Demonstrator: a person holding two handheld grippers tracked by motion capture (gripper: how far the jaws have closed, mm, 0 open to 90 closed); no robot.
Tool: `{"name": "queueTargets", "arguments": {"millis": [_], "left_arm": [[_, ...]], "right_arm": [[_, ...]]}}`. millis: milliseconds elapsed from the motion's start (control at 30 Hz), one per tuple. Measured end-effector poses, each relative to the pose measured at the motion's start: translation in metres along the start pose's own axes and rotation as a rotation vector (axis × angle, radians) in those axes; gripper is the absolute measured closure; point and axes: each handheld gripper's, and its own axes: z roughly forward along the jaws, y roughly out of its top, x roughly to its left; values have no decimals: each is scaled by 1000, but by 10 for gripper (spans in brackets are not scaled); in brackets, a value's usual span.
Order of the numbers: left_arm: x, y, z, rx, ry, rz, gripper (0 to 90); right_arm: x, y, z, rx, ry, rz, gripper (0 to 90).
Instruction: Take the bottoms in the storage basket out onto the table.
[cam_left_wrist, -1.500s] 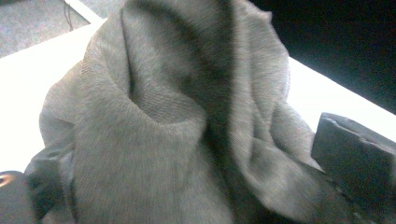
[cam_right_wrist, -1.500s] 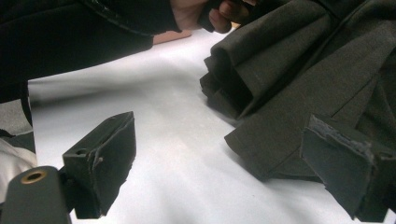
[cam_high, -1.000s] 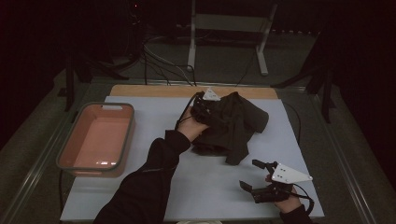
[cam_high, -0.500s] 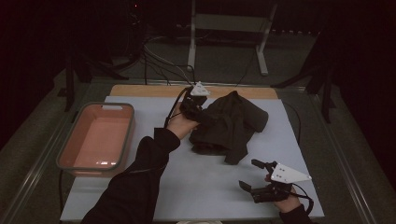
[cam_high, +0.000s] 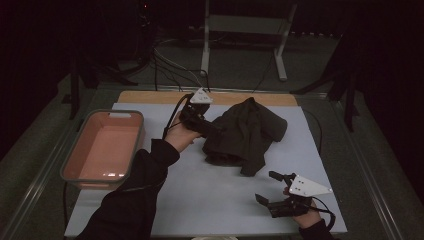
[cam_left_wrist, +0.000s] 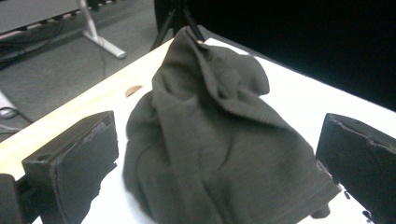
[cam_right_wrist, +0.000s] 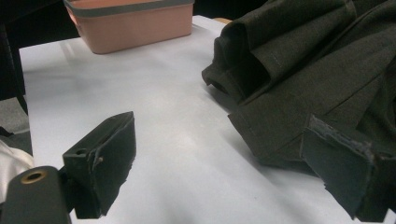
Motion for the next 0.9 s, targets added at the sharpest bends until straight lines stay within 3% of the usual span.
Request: {"name": "queueTargets", "arguments": {"millis": [67, 300, 433, 533, 900], "left_arm": [[2, -4, -2, 15, -1, -5, 3], [8, -14, -14, -1, 45, -17, 3], [8, -21, -18, 18, 47, -9, 3], [10, -26, -22, -4, 41, -36, 3], [4, -35, -31, -1, 36, -20, 3]], "right_arm": [[0, 0, 0, 0, 0, 1, 105], [1, 0, 0, 2, 2, -2, 105], [1, 0, 1, 7, 0, -9, 105], [2, 0, 1, 10, -2, -10, 105], [3, 0, 1, 10, -6, -15, 105]]}}
